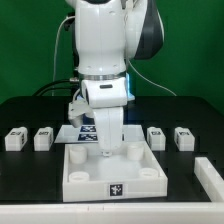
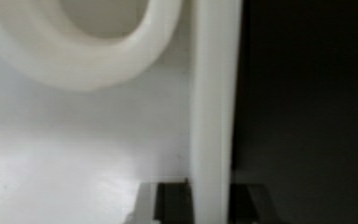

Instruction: Assemble one leg

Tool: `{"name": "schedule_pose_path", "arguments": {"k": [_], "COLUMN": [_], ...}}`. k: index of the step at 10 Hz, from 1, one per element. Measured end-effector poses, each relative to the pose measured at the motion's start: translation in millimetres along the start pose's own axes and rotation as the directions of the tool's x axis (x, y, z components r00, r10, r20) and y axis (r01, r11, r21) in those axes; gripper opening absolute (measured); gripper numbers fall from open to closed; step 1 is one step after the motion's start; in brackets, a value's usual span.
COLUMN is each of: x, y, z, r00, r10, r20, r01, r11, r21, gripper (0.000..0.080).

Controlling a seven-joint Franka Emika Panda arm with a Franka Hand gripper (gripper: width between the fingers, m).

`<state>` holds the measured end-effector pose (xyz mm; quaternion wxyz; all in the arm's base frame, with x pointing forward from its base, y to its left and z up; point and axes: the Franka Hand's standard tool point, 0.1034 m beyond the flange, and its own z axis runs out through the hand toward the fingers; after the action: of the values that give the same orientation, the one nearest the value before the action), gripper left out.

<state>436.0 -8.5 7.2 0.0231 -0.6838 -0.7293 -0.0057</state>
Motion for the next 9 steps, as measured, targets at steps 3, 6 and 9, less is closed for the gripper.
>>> {"name": "schedule_pose_path", "arguments": {"k": [3,6,9], "x": [26.3,47.6,71.0], "y": [30.4,54.7,59.3], "z": [1.1,1.3,2.6], "r00": [1.000,0.999,0.997], "r10": [0.025,0.031,0.066], "r20": [-0.018,-0.038,-0.045], "r01": [-0.025,-0.033,-0.068], "r11": [0.999,0.998,0.997], "r21": [-0.030,-0.049,-0.041], "gripper": [0.0055,0.0055,0.0055]}}
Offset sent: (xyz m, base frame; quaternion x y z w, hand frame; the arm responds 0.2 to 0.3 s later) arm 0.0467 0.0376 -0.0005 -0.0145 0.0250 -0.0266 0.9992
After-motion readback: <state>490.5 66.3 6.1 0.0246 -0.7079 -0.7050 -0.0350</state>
